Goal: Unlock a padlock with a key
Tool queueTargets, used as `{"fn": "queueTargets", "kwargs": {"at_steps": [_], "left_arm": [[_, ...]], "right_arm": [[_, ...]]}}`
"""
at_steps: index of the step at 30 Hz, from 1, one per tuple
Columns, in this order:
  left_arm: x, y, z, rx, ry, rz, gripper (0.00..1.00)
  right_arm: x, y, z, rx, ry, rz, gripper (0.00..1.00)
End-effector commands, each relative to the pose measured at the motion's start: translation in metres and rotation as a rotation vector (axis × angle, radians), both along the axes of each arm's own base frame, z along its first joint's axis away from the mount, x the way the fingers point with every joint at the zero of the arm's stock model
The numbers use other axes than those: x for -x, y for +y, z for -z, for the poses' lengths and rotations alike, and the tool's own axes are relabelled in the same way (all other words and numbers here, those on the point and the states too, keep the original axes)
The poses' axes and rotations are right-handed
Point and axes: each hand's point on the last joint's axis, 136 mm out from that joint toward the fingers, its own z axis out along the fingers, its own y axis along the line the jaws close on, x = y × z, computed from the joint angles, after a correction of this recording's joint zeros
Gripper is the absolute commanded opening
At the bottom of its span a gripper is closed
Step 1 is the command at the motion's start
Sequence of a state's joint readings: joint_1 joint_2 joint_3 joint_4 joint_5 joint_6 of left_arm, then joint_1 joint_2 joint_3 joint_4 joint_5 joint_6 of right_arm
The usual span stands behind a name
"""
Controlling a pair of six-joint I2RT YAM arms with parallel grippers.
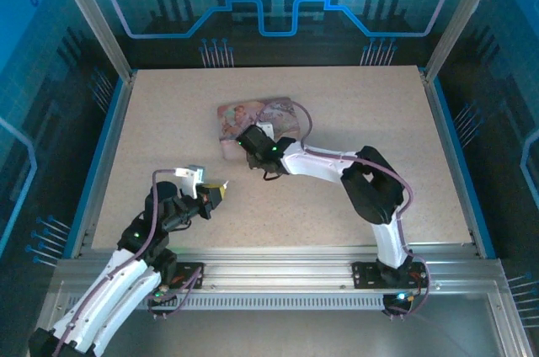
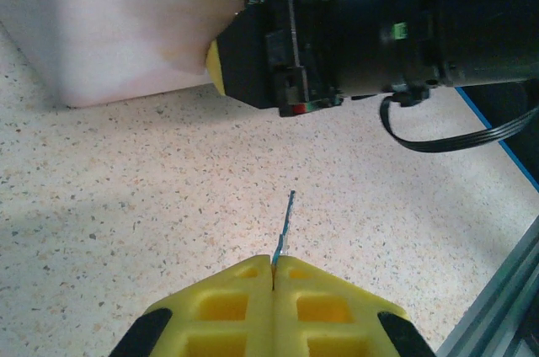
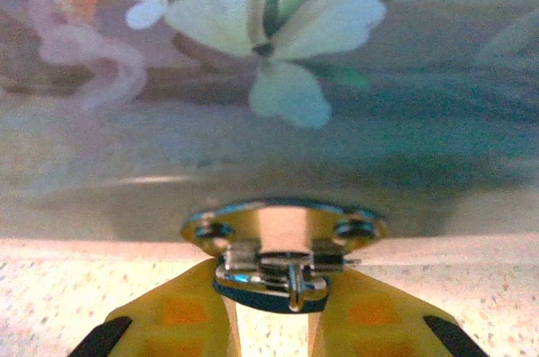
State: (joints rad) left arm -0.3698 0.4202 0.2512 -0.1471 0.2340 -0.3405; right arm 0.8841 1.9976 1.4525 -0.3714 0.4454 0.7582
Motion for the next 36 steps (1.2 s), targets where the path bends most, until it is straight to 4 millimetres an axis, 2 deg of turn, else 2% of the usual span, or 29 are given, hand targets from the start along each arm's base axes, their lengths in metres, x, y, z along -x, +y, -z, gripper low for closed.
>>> {"fn": "queueTargets", "kwargs": {"at_steps": [1, 8, 12, 16, 21, 27, 36], "left_arm": [[0.003, -0.009, 0.002, 0.020, -0.006, 0.050, 0.00], [0.006, -0.019, 0.014, 0.042, -0.011, 0.080, 0.00], [0.007, -0.031, 0.022, 0.025, -0.041, 0.109, 0.00], [0.005, -0.047, 0.021, 0.015, -0.099, 0.145, 0.00], [-0.007, -0.060, 0.012, 0.062, -0.177, 0.149, 0.00], [-0.021, -0.068, 0.005, 0.100, -0.256, 0.138, 0.00], [-0.043, -0.086, 0.005, 0.177, -0.311, 0.142, 0.00]], "right_arm": [[0.013, 0.004, -0.016, -0.053, 0.033, -0.046, 0.05], [0.030, 0.003, -0.028, -0.071, 0.099, -0.096, 0.06], [0.038, 0.004, -0.040, -0.109, 0.119, -0.128, 0.05], [0.043, 0.004, -0.053, -0.165, 0.143, -0.158, 0.03], [0.047, 0.002, -0.067, -0.224, 0.165, -0.174, 0.03], [0.052, -0.001, -0.072, -0.303, 0.225, -0.170, 0.01], [0.055, -0.005, -0.082, -0.395, 0.276, -0.156, 0.01]]}}
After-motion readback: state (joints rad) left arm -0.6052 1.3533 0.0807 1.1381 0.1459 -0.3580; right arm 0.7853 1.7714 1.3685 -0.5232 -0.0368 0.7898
